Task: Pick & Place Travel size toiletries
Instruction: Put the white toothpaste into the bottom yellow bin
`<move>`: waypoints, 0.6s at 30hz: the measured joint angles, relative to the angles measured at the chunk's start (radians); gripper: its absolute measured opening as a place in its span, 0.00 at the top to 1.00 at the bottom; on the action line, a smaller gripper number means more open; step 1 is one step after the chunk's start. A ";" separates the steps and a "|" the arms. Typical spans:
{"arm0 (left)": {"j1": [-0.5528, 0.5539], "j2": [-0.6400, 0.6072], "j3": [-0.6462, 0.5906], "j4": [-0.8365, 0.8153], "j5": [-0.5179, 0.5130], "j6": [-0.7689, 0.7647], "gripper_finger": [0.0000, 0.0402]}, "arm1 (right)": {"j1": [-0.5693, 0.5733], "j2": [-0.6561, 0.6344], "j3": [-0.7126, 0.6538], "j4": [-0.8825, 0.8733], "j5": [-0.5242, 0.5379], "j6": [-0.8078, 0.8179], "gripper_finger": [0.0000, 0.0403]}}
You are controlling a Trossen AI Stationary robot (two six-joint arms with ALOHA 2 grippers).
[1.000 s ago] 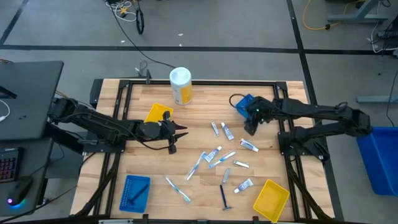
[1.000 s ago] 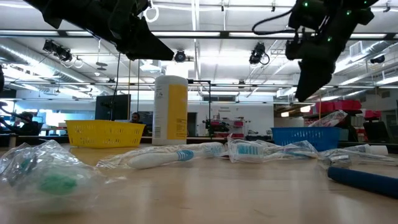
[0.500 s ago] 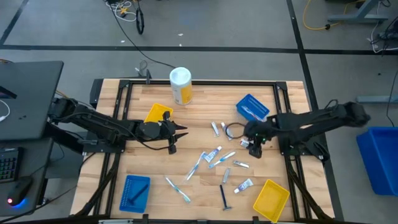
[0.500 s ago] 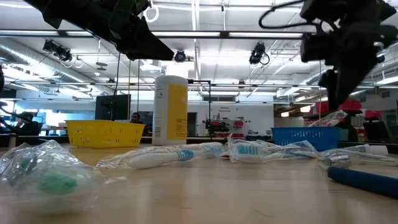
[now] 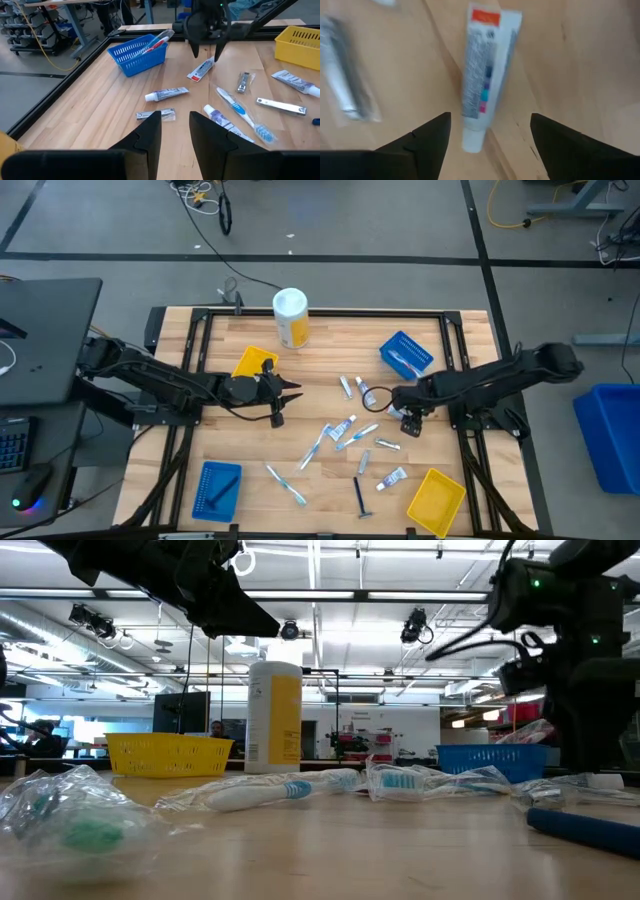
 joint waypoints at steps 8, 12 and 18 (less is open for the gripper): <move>0.000 0.000 0.000 0.000 0.000 0.025 0.73 | 0.000 0.036 -0.053 0.112 -0.026 -0.063 0.32; 0.000 0.000 0.000 0.000 0.000 0.025 0.73 | 0.000 0.041 -0.052 0.108 -0.021 -0.102 0.40; 0.000 0.000 0.000 0.000 0.000 0.025 0.73 | -0.001 0.042 -0.053 0.106 -0.007 -0.117 0.56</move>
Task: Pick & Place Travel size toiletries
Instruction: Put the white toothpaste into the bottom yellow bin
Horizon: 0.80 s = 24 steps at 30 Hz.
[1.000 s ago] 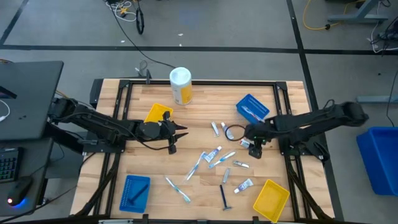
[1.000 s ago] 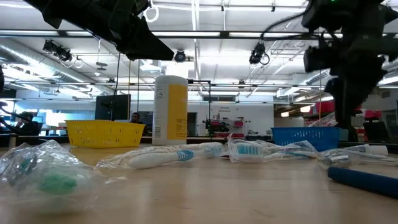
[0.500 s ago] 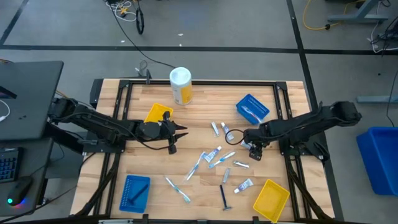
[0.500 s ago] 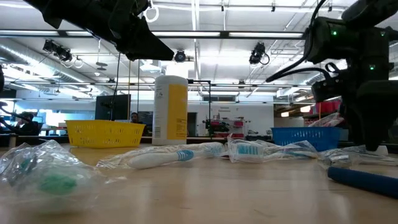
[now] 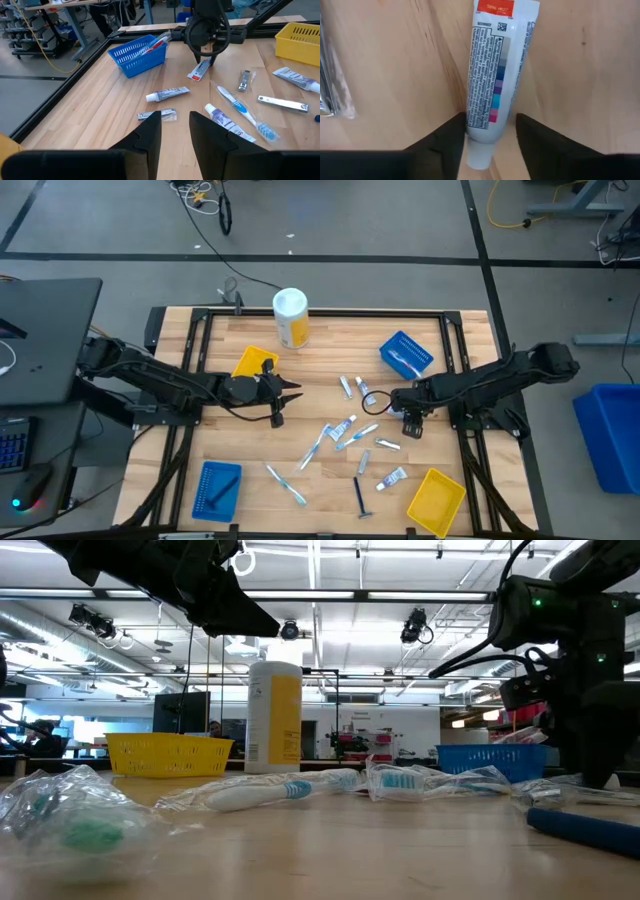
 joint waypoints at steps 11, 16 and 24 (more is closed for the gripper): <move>0.000 0.000 0.000 0.000 0.000 -0.002 0.73 | 0.002 0.002 0.039 -0.035 -0.065 0.036 0.73; 0.000 0.000 0.000 0.000 0.000 -0.003 0.73 | 0.040 0.002 0.106 -0.123 -0.096 0.037 0.73; 0.000 0.000 0.000 0.000 0.000 -0.027 0.73 | 0.176 0.002 0.275 -0.215 -0.231 0.100 0.74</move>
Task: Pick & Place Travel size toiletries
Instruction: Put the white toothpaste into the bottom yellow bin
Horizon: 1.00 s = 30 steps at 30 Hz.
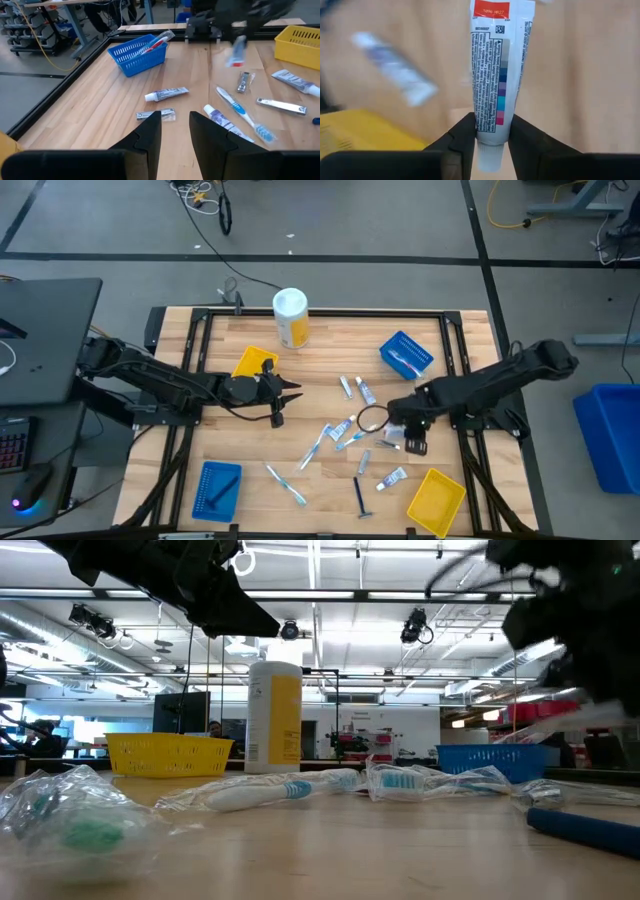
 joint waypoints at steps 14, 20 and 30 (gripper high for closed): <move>0.000 0.000 0.000 0.000 0.000 -0.028 0.73 | 0.463 -0.002 0.136 -0.032 -0.087 0.431 0.74; 0.000 0.000 0.000 0.000 0.000 -0.030 0.73 | 0.663 -0.001 0.134 0.038 0.002 0.648 0.73; 0.000 0.000 0.000 0.000 0.000 -0.048 0.73 | 0.770 0.002 -0.033 0.322 0.041 0.750 0.72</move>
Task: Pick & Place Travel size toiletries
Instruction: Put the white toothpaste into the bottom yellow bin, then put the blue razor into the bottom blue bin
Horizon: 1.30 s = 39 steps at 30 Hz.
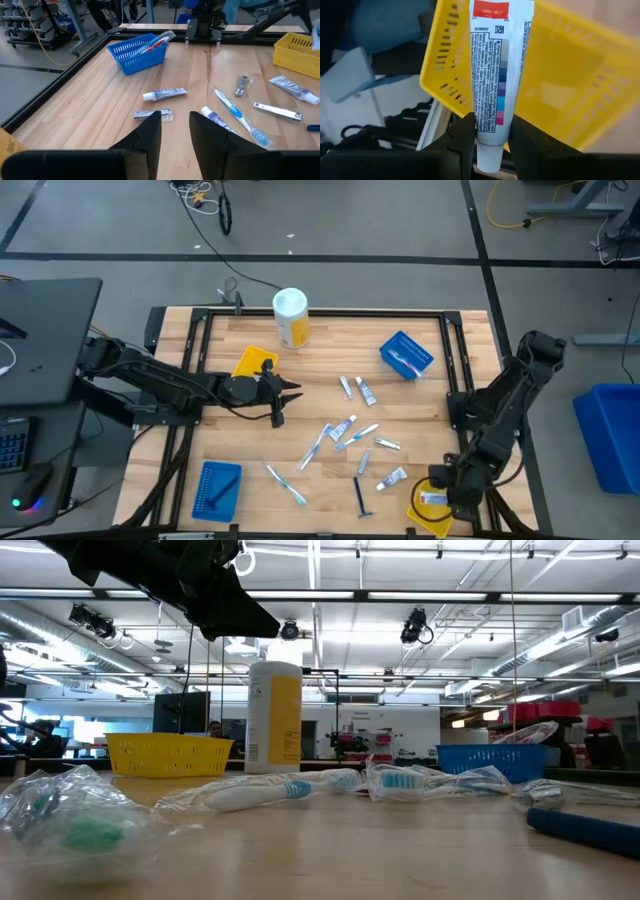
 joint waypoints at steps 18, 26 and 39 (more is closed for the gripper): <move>0.000 0.000 0.000 0.000 0.000 0.000 0.73 | -0.022 0.000 -0.166 0.197 0.013 -0.102 0.54; 0.000 0.000 0.000 0.000 -0.015 -0.003 0.73 | -0.086 -0.006 -0.081 0.177 -0.085 -0.071 0.51; 0.000 0.000 0.000 0.000 -0.022 -0.108 0.73 | -0.260 -0.007 0.007 0.158 0.053 -0.390 0.61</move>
